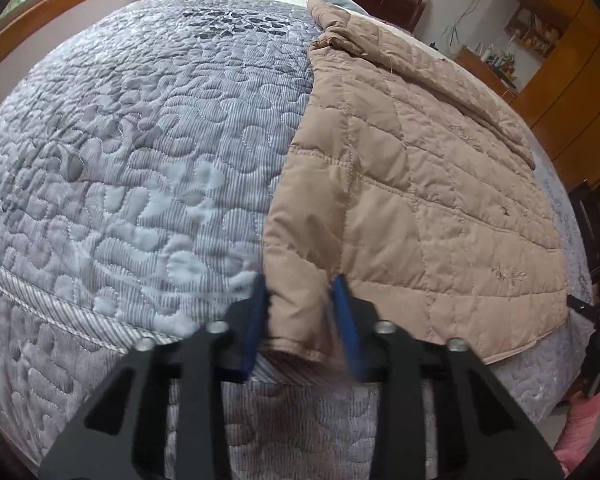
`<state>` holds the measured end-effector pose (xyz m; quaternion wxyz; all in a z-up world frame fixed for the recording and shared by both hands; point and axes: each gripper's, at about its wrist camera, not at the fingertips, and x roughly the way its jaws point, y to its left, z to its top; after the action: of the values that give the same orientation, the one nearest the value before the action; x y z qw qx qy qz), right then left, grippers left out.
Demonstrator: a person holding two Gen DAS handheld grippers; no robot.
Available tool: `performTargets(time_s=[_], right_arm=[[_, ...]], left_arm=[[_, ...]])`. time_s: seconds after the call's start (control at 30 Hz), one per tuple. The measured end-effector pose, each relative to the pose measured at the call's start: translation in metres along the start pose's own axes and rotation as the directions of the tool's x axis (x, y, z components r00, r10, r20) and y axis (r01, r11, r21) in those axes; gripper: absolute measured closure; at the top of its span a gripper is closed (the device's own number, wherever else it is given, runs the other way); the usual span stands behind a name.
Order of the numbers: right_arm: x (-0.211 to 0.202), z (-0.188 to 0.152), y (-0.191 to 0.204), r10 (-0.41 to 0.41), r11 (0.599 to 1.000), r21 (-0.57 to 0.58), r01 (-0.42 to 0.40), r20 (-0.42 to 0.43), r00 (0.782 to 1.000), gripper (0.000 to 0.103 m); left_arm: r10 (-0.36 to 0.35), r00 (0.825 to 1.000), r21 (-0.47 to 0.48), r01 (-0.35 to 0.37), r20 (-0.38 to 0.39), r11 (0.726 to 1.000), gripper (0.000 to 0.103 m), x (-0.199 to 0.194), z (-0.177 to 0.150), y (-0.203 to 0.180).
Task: Fold large clothes
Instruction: 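Grasp the hem with the left gripper while the right gripper grasps the hem, lift toward the collar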
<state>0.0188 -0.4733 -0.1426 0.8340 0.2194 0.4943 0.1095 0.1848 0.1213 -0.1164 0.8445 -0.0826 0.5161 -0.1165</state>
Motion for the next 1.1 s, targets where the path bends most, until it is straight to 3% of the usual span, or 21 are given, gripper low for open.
performTargets(time_s=[0.07,0.27,0.33,0.43,0.67,0.9,0.97,1.1], right_arm=[[-0.001,0.000,-0.002,0.006,1.000,0.005,-0.006,0.000,1.000,0.071],[0.002,0.002,-0.013,0.061,0.997,0.054,-0.061,-0.006,0.998,0.071],[0.002,0.001,-0.015,0.080,0.995,0.058,-0.080,-0.005,0.997,0.089],[-0.004,-0.001,-0.013,0.100,0.994,0.051,-0.101,0.013,0.995,0.092],[-0.043,-0.011,0.001,0.127,0.992,-0.003,-0.127,0.091,0.988,0.093],[-0.080,-0.043,0.011,0.129,0.992,-0.029,-0.126,0.149,0.980,0.093],[-0.072,-0.052,0.012,0.095,0.996,-0.017,-0.093,0.132,0.987,0.093],[-0.035,-0.057,-0.007,0.040,0.997,0.061,-0.042,0.038,0.998,0.093]], left_arm=[[0.001,1.000,-0.008,-0.001,0.005,1.000,0.082,-0.001,-0.001,0.001],[0.000,1.000,-0.016,0.000,0.018,1.000,0.084,0.000,-0.004,0.000],[-0.005,1.000,-0.021,0.006,0.025,1.000,0.088,-0.001,-0.005,0.000],[-0.027,0.999,-0.048,0.029,0.044,0.998,0.093,-0.007,-0.007,0.001],[-0.044,0.991,-0.031,0.049,0.128,0.998,0.096,-0.047,-0.020,-0.007],[-0.090,0.986,0.024,0.087,0.138,0.996,0.096,-0.083,-0.050,-0.012],[-0.073,0.989,0.031,0.069,0.127,0.997,0.096,-0.078,-0.055,-0.011],[-0.033,0.999,-0.006,0.033,0.019,0.999,0.095,-0.034,-0.060,0.001]])
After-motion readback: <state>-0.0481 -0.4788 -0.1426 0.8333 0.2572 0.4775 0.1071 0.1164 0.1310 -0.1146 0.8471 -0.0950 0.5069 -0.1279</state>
